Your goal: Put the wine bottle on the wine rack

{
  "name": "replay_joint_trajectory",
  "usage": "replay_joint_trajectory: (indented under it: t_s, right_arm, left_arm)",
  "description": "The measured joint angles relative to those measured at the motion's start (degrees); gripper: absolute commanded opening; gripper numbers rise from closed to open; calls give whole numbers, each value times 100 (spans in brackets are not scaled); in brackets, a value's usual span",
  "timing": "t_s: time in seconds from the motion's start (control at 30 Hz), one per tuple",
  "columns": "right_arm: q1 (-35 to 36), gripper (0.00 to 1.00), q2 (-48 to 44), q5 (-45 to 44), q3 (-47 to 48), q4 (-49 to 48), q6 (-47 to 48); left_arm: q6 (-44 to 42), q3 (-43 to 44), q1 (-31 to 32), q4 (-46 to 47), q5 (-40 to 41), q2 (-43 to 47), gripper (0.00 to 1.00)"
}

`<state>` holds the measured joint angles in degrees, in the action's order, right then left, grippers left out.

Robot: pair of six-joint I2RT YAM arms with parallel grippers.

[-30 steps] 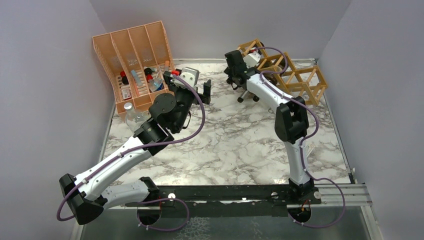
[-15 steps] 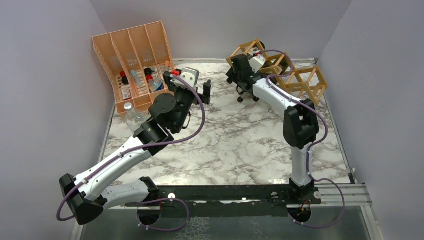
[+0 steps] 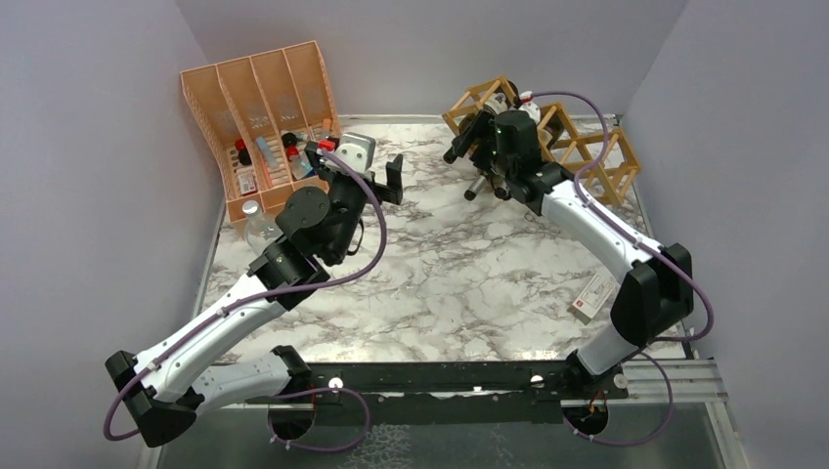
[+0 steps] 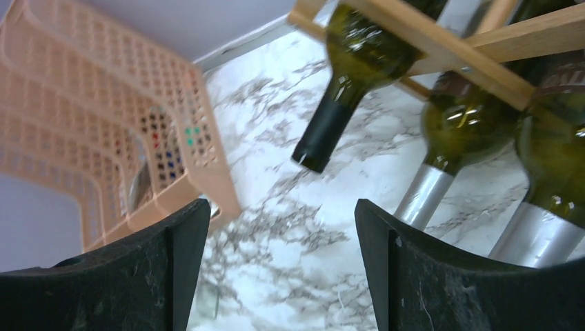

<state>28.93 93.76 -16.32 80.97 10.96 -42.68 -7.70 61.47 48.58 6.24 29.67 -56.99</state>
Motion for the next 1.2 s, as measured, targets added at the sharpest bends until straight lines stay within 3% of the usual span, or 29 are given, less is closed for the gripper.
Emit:
replay_joint_trajectory:
  t_s: [0.2,0.4,0.67,1.0,1.2]
  right_arm:
    - [378,78,-446,1386,-433,-492,925]
    - [1488,78,-293,2170,-699,-1182,1692]
    - [2559,77,857,2507,-219,-2162,2557]
    - [2837,75,2057,2527,1080,-2675,3119]
    - [2916,65,2468,2422,1604,-2905,3401]
  left_arm:
    - [107,2,0,-256,120,313,99]
    - [258,129,0,-487,181,750,99]
    - [345,184,0,-557,216,1379,99]
    - [332,184,0,-575,378,1488,99]
    - [275,184,0,-573,450,1563,99]
